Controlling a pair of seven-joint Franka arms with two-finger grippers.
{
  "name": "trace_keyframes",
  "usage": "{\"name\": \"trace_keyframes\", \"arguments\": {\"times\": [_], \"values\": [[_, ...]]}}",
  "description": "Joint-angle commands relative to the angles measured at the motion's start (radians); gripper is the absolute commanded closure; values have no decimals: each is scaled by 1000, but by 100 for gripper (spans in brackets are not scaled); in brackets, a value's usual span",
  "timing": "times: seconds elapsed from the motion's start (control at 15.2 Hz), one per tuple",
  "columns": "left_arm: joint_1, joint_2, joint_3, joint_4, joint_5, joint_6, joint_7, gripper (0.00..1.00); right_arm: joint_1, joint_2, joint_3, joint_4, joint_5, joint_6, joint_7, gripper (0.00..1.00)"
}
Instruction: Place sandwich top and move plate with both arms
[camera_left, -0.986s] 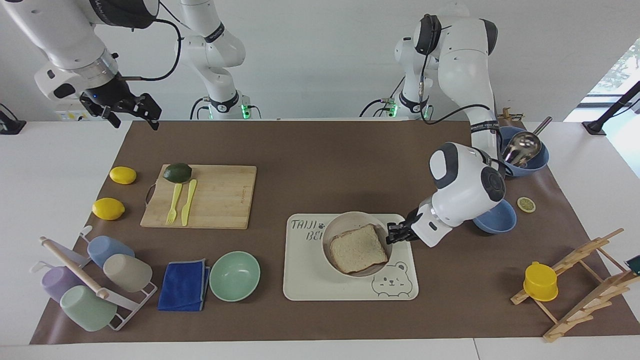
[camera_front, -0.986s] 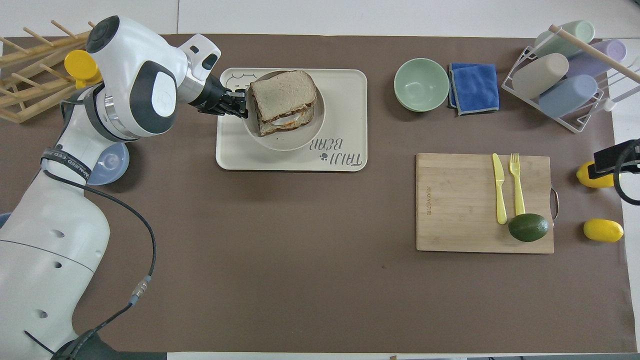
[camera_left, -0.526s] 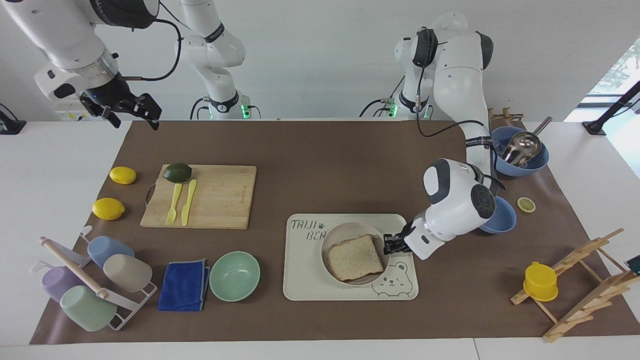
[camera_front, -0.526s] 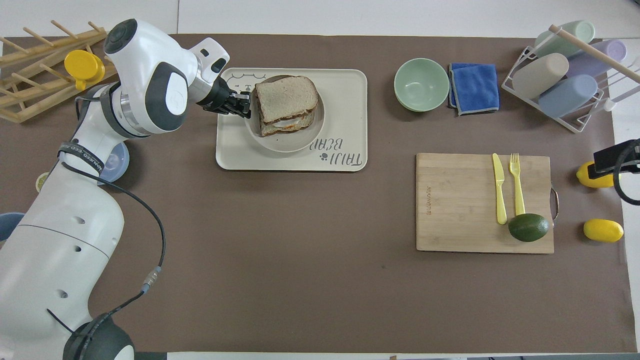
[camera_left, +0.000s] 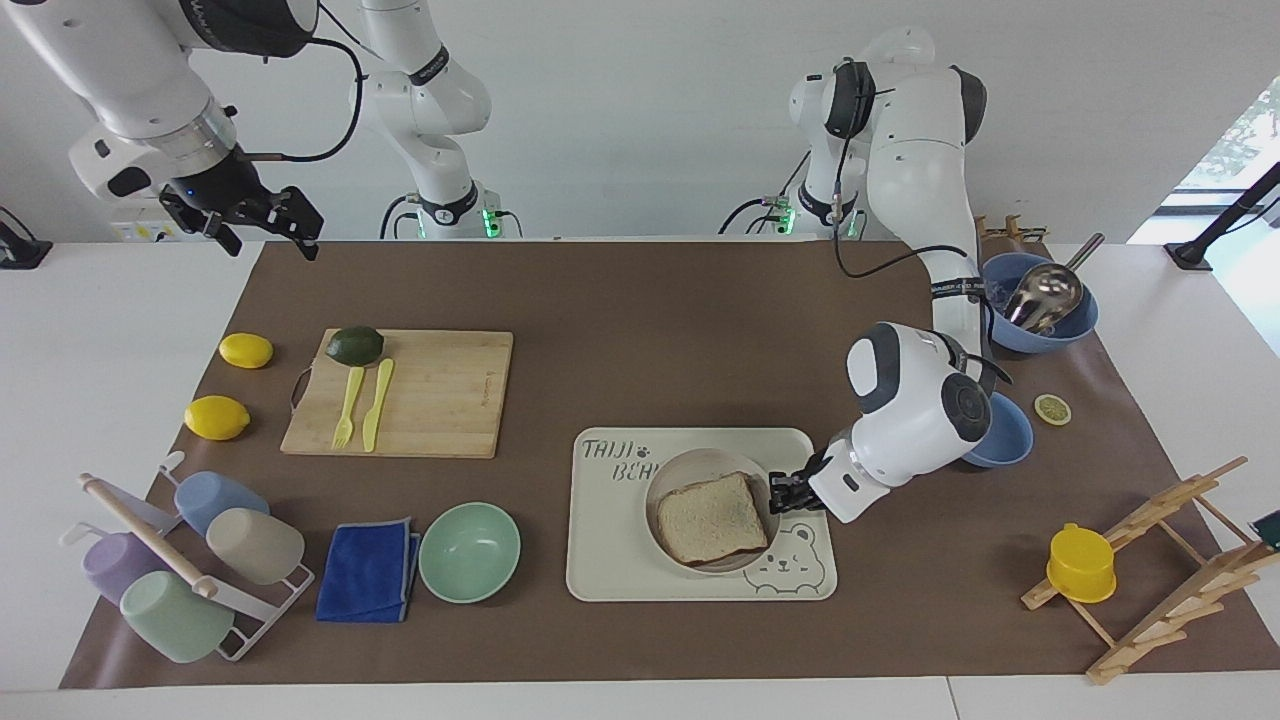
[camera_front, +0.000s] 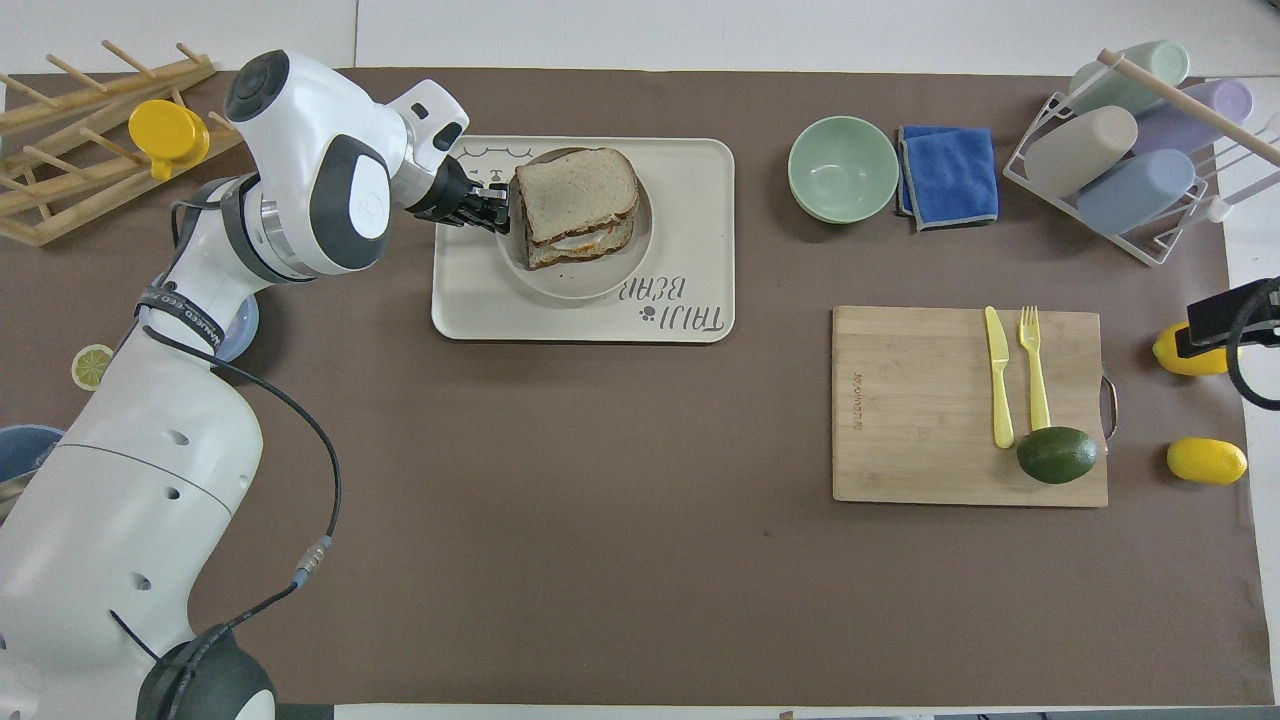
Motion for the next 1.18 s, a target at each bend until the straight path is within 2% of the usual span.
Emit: {"name": "trace_keyframes", "arguments": {"times": [0.0, 0.2, 0.53, 0.66, 0.85, 0.99, 1.12], "values": [[3, -16, 6, -17, 9, -17, 36, 0, -6, -9, 4, -4, 22, 7, -27, 0], [36, -26, 4, 5, 5, -112, 41, 0, -6, -9, 4, -4, 22, 7, -27, 0], [77, -131, 15, 8, 0, -235, 40, 0, -6, -10, 5, -4, 23, 7, -29, 0], [101, -213, 15, -29, -3, -264, 31, 0, -6, -10, 5, -4, 22, 5, -29, 0], [183, -319, 21, -40, 12, -383, 24, 0, -6, -10, 5, -4, 23, 5, -29, 0], [189, -378, 65, -37, 61, -468, 24, 0, -6, -10, 5, -4, 22, 5, -29, 0], [191, -434, 69, -35, 124, -519, -2, 0, -6, -10, 5, -4, 22, 5, -29, 0]]}}
